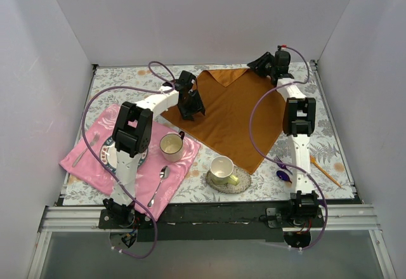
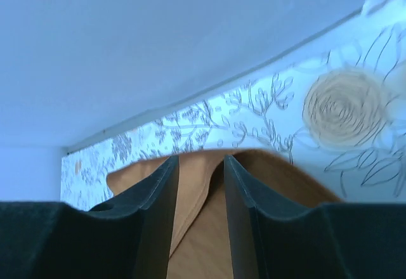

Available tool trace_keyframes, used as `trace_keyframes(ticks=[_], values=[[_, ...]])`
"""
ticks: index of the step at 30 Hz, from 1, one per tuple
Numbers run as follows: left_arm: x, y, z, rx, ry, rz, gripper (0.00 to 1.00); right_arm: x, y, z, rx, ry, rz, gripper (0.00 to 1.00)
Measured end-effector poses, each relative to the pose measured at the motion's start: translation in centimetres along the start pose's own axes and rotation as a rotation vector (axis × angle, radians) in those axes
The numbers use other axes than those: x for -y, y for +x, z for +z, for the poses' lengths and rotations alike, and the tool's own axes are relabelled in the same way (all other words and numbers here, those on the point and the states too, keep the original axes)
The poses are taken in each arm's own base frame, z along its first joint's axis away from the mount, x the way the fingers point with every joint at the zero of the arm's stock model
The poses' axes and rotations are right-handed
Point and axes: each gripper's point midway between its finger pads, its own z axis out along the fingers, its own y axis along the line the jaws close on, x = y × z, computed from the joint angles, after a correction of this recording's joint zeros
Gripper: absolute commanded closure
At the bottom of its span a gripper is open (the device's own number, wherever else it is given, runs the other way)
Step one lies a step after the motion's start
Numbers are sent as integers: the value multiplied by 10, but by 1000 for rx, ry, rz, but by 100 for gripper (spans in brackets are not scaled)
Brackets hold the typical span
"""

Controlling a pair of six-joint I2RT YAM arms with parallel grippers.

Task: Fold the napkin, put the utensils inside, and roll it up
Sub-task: Flatten the napkin out

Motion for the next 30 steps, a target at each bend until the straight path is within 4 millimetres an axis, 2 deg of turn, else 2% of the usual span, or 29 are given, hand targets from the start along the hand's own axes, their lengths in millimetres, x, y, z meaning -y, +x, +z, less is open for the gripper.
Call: trace_keyframes(ticks=[4, 8, 11, 16, 19, 22, 25, 27, 30], values=[[0, -1, -1, -6, -11, -5, 43, -3, -26, -4, 70, -18, -17, 53], [10, -4, 0, 4, 29, -43, 36, -16, -21, -18, 38, 0, -26, 54], [27, -13, 1, 12, 88, -64, 36, -32, 1, -49, -40, 29, -24, 58], [71, -46, 18, 76, 236, -106, 42, -67, 34, -103, -159, 46, -56, 60], [84, -56, 30, 104, 300, -148, 51, -79, 59, -138, -218, 58, -76, 64], [94, -65, 45, 127, 353, -194, 61, -76, 86, -168, -278, 78, -71, 73], [104, -75, 58, 151, 417, -240, 70, -59, 118, -194, -362, 110, -45, 86], [111, -80, 61, 166, 461, -260, 73, -47, 139, -205, -418, 134, -34, 90], [123, -90, 59, 197, 538, -283, 83, -29, 173, -224, -514, 177, -25, 95]])
